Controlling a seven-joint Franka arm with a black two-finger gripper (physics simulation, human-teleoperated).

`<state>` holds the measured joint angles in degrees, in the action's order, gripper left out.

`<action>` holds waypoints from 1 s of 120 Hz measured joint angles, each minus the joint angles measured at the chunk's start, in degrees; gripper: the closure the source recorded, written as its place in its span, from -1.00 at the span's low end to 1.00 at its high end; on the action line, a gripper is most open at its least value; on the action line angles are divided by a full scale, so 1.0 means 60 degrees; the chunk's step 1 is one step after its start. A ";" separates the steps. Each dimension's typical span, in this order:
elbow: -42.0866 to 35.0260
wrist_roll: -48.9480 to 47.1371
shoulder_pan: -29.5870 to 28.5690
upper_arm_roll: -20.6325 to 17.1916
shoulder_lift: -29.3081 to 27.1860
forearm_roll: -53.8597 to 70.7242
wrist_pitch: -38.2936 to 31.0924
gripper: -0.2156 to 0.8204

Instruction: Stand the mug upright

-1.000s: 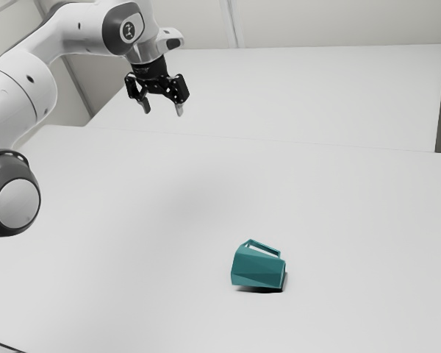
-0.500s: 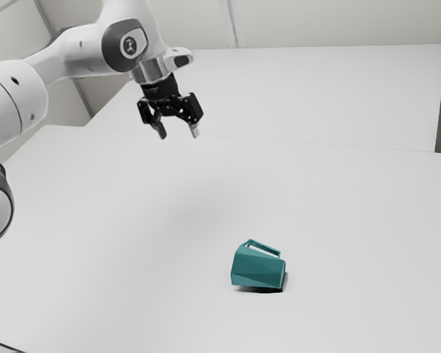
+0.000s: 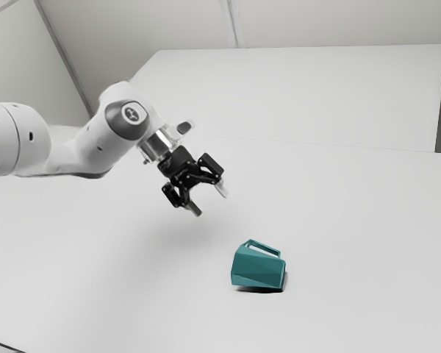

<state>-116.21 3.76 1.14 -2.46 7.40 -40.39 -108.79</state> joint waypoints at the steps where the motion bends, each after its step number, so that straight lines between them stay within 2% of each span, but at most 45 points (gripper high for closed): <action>1: -0.0059 0.0040 0.0001 0.0000 -0.0028 -0.0056 -0.0023 -0.58; 18: -0.0846 0.0656 0.0067 -0.0034 -0.0381 -0.0669 -0.0295 -0.58; 53: -0.1958 0.1923 0.0572 -0.0063 -0.0428 -0.1980 -0.0685 -0.58; 120: -0.2036 0.3747 0.0769 -0.0285 0.0444 -0.3308 -0.1414 -0.58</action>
<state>-128.43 26.24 5.75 -4.17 10.06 -60.23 -117.28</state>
